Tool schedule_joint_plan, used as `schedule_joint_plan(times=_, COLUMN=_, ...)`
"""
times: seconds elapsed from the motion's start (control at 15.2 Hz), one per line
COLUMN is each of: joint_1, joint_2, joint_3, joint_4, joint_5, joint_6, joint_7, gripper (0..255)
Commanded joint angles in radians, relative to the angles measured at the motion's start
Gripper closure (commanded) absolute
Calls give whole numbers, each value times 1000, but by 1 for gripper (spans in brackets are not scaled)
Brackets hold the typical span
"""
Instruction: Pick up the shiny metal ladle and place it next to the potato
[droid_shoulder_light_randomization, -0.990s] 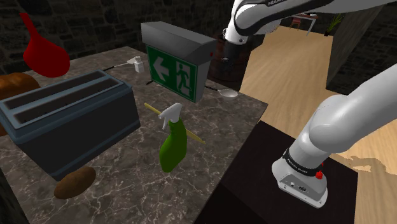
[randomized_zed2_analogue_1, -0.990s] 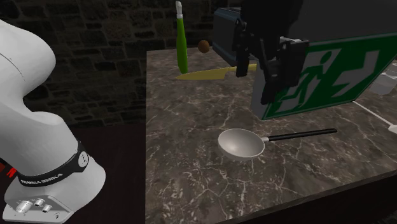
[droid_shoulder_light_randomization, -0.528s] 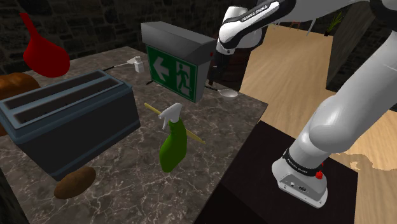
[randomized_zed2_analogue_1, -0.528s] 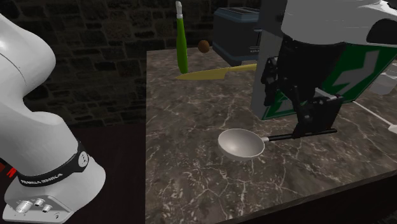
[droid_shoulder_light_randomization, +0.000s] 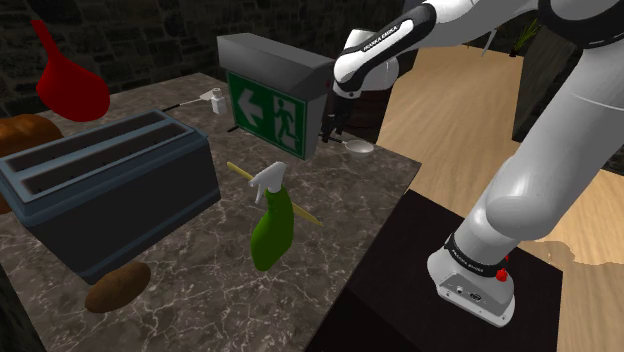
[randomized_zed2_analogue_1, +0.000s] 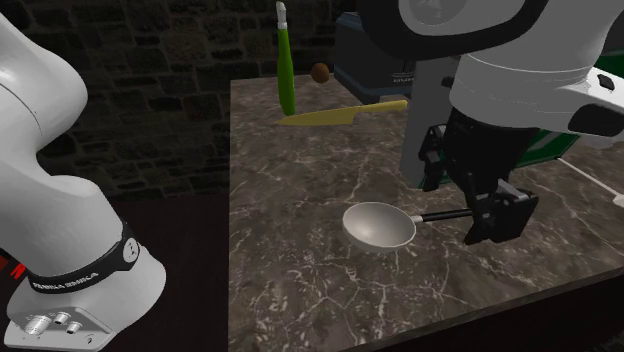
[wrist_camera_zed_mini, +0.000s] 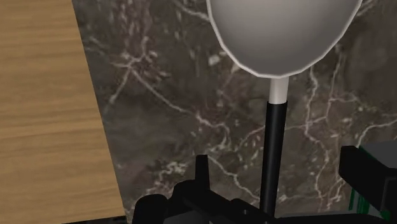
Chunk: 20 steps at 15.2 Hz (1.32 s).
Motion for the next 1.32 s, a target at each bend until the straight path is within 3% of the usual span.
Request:
schedule_joint_plan(times=0.0, joint_1=2, joint_2=20, joint_3=2, joint_4=0, joint_5=8, joint_6=19, joint_7=-5, gripper=0)
schedule_joint_plan(times=0.53, joint_1=2, joint_2=20, joint_3=2, joint_4=0, joint_5=8, joint_6=19, joint_7=-5, gripper=0)
schedule_joint_plan(times=0.59, joint_1=2, joint_2=19, joint_3=2, joint_4=0, joint_5=8, joint_6=19, joint_7=-5, gripper=255)
schedule_joint_plan(times=1.25, joint_1=2, joint_2=10, joint_3=1, joint_4=4, joint_5=3, joint_6=6, joint_7=0, gripper=255)
